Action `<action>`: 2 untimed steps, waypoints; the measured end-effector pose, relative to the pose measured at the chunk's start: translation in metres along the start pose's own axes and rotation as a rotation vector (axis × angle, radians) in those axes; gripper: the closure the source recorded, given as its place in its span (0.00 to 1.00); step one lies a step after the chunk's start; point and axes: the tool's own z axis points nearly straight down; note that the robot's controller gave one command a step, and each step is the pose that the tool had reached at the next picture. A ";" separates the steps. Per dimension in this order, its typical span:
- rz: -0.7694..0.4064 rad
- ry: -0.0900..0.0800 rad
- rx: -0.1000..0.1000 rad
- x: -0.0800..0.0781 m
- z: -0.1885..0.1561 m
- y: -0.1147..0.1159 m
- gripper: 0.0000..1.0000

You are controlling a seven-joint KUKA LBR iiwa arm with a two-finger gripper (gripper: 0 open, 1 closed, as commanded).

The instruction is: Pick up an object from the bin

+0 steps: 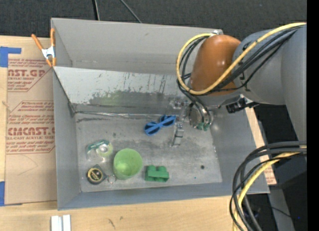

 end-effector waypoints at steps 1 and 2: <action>0.119 0.009 0.002 0.004 0.062 0.030 0.00; 0.119 0.005 0.004 0.002 0.059 0.029 1.00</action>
Offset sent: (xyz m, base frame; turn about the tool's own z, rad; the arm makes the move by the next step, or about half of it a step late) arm 0.0009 0.0282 -0.0586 0.1212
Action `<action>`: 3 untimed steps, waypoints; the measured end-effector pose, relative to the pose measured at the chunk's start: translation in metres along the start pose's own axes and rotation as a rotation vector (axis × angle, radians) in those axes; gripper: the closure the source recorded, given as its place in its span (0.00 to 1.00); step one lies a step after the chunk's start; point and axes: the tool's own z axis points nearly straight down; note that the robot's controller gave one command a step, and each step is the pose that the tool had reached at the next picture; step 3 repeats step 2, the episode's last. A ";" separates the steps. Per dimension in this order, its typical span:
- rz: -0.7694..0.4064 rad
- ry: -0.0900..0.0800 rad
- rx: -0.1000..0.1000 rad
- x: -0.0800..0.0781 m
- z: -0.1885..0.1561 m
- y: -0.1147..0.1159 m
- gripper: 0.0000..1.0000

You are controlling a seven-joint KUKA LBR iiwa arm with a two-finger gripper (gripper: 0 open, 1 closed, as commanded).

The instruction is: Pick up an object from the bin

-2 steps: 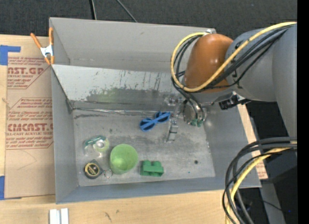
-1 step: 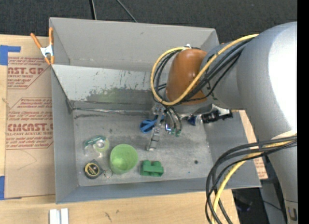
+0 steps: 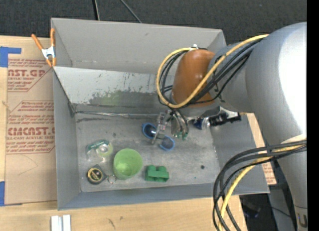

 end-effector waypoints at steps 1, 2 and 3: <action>0.002 -0.009 -0.002 0.007 -0.107 -0.015 1.00; -0.001 -0.010 -0.004 0.016 -0.189 -0.007 1.00; -0.001 -0.010 -0.004 0.016 -0.189 -0.007 1.00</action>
Offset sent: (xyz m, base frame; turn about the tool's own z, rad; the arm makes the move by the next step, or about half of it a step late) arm -0.0124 -0.0143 0.1020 0.0033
